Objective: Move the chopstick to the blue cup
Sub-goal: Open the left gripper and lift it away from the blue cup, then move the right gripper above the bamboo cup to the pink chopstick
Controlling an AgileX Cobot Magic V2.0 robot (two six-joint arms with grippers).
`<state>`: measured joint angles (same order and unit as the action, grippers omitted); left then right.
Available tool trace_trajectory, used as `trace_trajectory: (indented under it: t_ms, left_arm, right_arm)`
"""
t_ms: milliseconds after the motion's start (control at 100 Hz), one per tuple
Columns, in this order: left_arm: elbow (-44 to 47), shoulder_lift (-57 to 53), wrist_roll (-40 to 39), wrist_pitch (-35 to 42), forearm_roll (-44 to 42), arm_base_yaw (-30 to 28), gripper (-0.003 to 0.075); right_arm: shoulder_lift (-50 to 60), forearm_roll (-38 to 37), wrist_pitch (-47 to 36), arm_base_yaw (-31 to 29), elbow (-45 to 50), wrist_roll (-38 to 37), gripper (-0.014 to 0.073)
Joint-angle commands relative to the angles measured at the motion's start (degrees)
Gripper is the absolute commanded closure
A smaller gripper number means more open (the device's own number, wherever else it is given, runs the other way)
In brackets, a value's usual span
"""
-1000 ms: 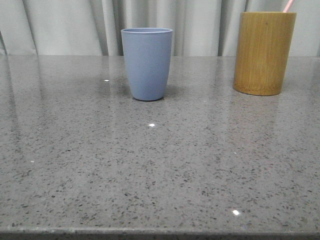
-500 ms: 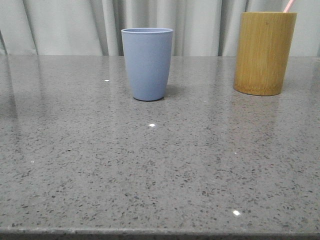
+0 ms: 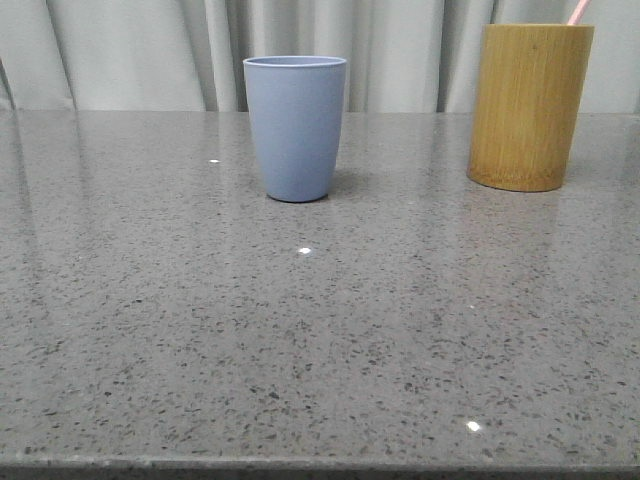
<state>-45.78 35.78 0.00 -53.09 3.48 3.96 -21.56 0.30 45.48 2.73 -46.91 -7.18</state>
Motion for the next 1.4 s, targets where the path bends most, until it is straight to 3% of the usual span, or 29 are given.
trace_trajectory:
  t_ms: [0,380,920,1200,1390]
  left_arm:
    - [-1.0,-0.8,-0.8,4.7,0.6,-0.2,0.0134]
    - [-1.0,-0.8,-0.8,4.8,0.6,-0.2,0.0134]
    - [-1.0,-0.8,-0.8,4.8,0.6,-0.2,0.0134]
    - [-1.0,-0.8,-0.8,4.8,0.6,-0.2,0.0134]
    - [-1.0,-0.8,-0.8,4.8,0.6,-0.2,0.0134]
  right_arm:
    - [-1.7,0.0,-9.4,-0.5,-1.6,0.2,0.0075]
    - [-18.2,0.7,-32.0,-0.5,-1.6,0.2,0.0075]
    - [-42.2,5.3,-58.2,-0.5,-1.9,-0.2,0.0075]
    - [-48.5,5.3,-67.1,0.1,-2.0,-5.1,0.0075]
    - [-52.9,5.3,-67.0,0.1,-6.3,-5.2,0.0075]
